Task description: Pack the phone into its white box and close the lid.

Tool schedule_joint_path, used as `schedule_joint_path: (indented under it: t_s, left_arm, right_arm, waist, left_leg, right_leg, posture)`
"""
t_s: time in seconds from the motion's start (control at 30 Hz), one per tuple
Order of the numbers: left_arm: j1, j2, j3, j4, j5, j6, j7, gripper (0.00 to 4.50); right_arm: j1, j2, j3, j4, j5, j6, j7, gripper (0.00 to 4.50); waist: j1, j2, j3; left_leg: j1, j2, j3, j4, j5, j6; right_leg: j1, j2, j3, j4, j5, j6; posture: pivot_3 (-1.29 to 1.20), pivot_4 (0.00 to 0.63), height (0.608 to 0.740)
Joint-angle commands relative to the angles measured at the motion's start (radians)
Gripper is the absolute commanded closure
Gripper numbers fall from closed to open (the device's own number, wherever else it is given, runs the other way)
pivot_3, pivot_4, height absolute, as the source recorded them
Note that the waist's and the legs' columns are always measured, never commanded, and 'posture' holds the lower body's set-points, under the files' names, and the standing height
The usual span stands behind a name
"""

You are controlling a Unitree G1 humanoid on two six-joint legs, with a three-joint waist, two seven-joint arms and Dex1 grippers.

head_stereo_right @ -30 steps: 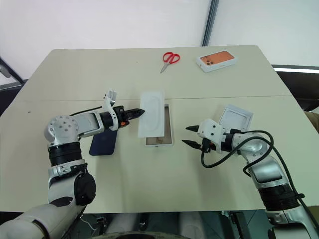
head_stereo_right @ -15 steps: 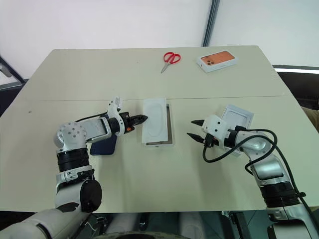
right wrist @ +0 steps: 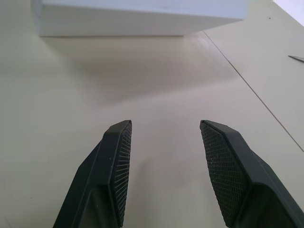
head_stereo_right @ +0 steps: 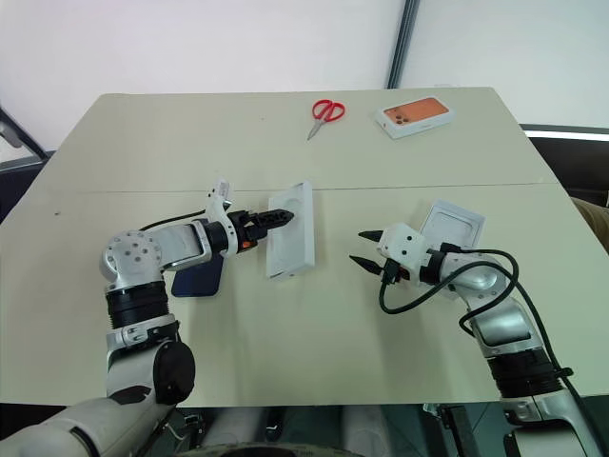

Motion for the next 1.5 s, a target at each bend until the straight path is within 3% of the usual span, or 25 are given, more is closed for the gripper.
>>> schedule_joint_path:
  t_s: [0.03,0.3,0.47,0.6,0.7,0.8,0.93,1.07,1.2,1.3,1.5]
  left_arm:
    - [-0.016,0.020,-0.010,-0.035,-0.032,0.028,-0.031,0.21]
    - [-0.017,0.032,-0.030,-0.078,-0.062,-0.025,-0.088,0.21]
    - [0.036,0.113,-0.150,-0.131,-0.008,-0.140,-0.178,0.21]
    - [0.100,0.227,-0.231,-0.173,0.058,-0.367,-0.340,0.21]
    - [0.158,0.343,-0.275,-0.133,0.153,-0.591,-0.490,0.16]
    - [0.175,0.386,-0.221,-0.077,0.141,-0.729,-0.600,0.16]
    - [0.193,0.398,-0.169,-0.054,0.126,-0.843,-0.659,0.16]
    - [0.217,0.404,-0.164,-0.092,0.098,-0.835,-0.673,0.16]
    - [0.268,0.407,-0.205,-0.118,0.123,-0.851,-0.696,0.16]
    - [0.278,0.409,-0.216,-0.118,0.131,-0.867,-0.699,0.16]
    - [0.271,0.395,-0.230,-0.116,0.123,-0.874,-0.693,0.16]
  right_arm:
    - [-0.041,0.021,-0.013,-0.032,0.031,0.023,-0.016,2.09]
    - [-0.067,0.052,-0.005,-0.026,0.030,0.035,-0.027,2.09]
    - [-0.104,0.086,-0.023,-0.032,0.061,0.064,-0.053,2.09]
    - [-0.140,0.140,0.001,-0.053,0.073,0.109,-0.087,2.09]
    - [-0.163,0.202,0.068,-0.051,0.026,0.117,-0.125,2.84]
    - [-0.193,0.246,0.149,0.000,-0.075,0.125,-0.183,4.42]
    - [-0.222,0.280,0.225,0.062,-0.188,0.124,-0.255,4.42]
    - [-0.231,0.287,0.257,0.087,-0.233,0.140,-0.265,4.42]
    - [-0.199,0.212,0.331,0.118,-0.324,0.117,-0.210,4.42]
    - [-0.196,0.198,0.335,0.121,-0.333,0.110,-0.200,4.42]
    - [-0.196,0.280,0.245,0.036,-0.195,0.196,-0.195,4.42]
  waist:
    - [0.001,0.000,0.000]
    - [0.002,0.000,0.000]
    - [-0.004,0.000,0.000]
    - [-0.003,0.000,0.000]
    - [-0.007,0.001,0.000]
    - [0.001,0.001,0.000]
    - [0.003,0.001,0.000]
    - [0.000,0.001,0.000]
    - [-0.004,0.001,0.000]
    - [-0.002,0.001,0.000]
    - [-0.001,0.001,0.000]
  left_leg:
    - [0.000,0.000,0.000,0.000,0.000,0.000]
    - [0.000,0.000,0.000,0.000,0.000,0.000]
    - [0.000,0.000,0.000,0.000,0.001,-0.001]
    - [0.000,0.001,0.000,-0.001,0.001,-0.002]
    - [0.000,0.001,0.001,-0.002,0.001,-0.002]
    - [0.000,0.001,0.001,-0.002,0.000,-0.001]
    - [0.000,0.000,0.000,-0.002,0.000,0.001]
    - [0.000,0.000,0.000,-0.002,-0.001,0.001]
    - [0.000,0.000,0.000,-0.003,-0.001,0.001]
    - [0.000,0.001,-0.001,-0.002,-0.001,0.001]
    - [0.000,0.000,-0.002,-0.002,-0.001,0.001]
  right_leg:
    - [0.000,0.000,0.000,0.000,0.000,0.000]
    - [0.000,0.000,0.000,0.000,0.000,0.000]
    - [-0.001,0.000,0.000,0.000,0.000,0.000]
    - [-0.001,0.001,0.001,0.000,0.000,0.000]
    - [-0.002,0.001,0.001,0.000,0.000,-0.001]
    - [-0.003,0.001,0.002,0.000,0.000,-0.001]
    - [-0.003,0.000,0.001,-0.001,0.000,-0.001]
    - [-0.002,-0.001,0.001,0.000,0.000,-0.001]
    - [-0.003,0.000,0.001,0.000,0.000,-0.001]
    - [-0.002,0.001,0.001,0.000,0.000,-0.001]
    - [-0.002,0.001,0.001,0.000,0.000,-0.001]
  posture:
    - [0.00,0.150,0.740]
    - [0.00,0.150,0.740]
    - [0.00,0.150,0.740]
    - [0.00,0.150,0.740]
    - [0.00,0.150,0.740]
    - [0.00,0.150,0.740]
    - [0.00,0.150,0.740]
    - [0.00,0.150,0.740]
    - [0.00,0.150,0.740]
    - [0.00,0.150,0.740]
    - [0.00,0.150,0.740]
